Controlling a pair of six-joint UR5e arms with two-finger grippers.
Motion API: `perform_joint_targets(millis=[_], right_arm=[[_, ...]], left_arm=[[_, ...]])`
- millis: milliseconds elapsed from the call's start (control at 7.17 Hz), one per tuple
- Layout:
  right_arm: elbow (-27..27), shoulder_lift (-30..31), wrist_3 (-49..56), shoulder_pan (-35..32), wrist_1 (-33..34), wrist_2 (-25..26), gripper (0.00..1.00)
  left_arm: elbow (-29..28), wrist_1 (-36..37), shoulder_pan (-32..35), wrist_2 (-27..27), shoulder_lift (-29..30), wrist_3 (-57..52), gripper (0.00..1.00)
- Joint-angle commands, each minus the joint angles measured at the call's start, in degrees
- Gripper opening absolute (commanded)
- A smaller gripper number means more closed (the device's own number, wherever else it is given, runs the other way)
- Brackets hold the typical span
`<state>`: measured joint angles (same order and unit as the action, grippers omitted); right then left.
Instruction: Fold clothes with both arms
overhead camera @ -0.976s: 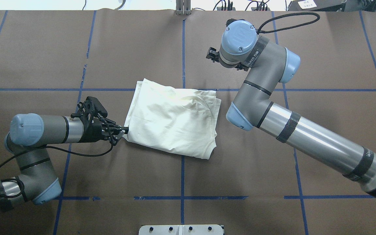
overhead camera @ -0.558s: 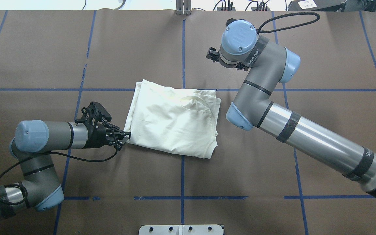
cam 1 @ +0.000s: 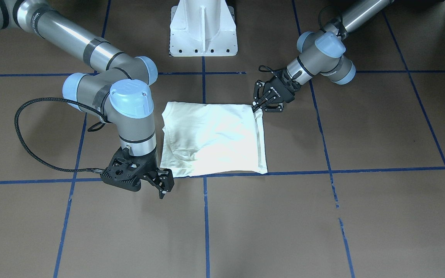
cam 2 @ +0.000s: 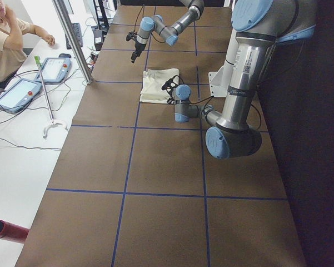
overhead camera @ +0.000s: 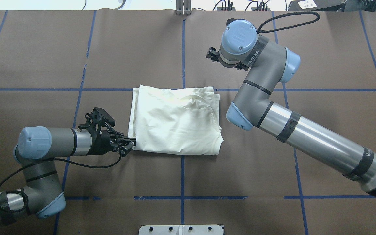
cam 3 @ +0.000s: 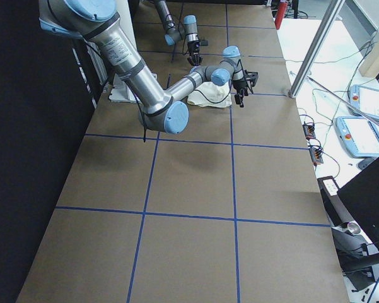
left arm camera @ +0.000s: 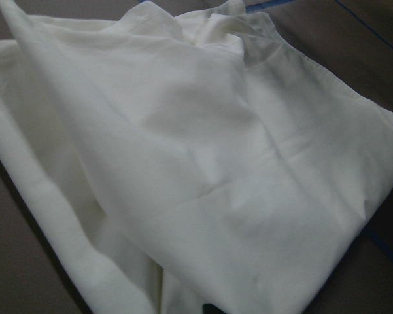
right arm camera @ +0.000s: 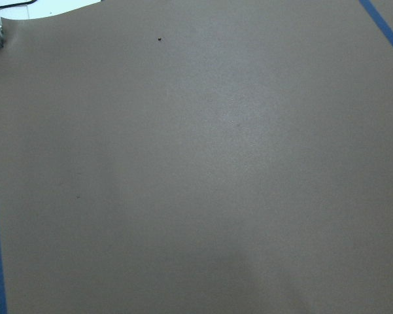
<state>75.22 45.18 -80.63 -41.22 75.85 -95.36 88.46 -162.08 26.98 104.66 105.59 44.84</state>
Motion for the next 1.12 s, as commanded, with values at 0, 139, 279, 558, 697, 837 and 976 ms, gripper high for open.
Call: perform_joint_targets(millis=[0, 139, 279, 558, 697, 837, 976], right_arm=[[0.1, 0.0, -0.1, 0.1, -0.1, 0.0, 1.00], [0.6, 0.2, -0.2, 0.0, -0.1, 0.0, 1.00], [0.9, 0.3, -0.2, 0.0, -0.1, 0.1, 1.00], [0.9, 0.3, -0.3, 0.1, -0.1, 0.1, 1.00], [0.9, 0.2, -0.2, 0.1, -0.1, 0.0, 1.00], [0.8, 0.3, -0.1, 0.1, -0.1, 0.0, 1.00], [0.8, 0.2, -0.1, 0.2, -0.1, 0.0, 1.00]], left_arm=[[0.9, 1.7, 8.0, 8.1, 0.1, -0.4, 0.93], [1.1, 3.3, 12.5, 12.8, 0.7, -0.5, 0.96], [1.1, 5.0, 13.0, 13.1, 2.1, 0.6, 0.96], [0.4, 11.6, 12.8, 12.8, 10.9, 21.1, 0.95], [0.1, 11.4, 12.7, 12.7, 12.3, 28.5, 0.95], [-0.6, 10.9, 12.0, 8.1, 12.5, 33.6, 0.95], [-1.9, 10.7, 9.1, 1.5, 12.9, 37.8, 0.95]])
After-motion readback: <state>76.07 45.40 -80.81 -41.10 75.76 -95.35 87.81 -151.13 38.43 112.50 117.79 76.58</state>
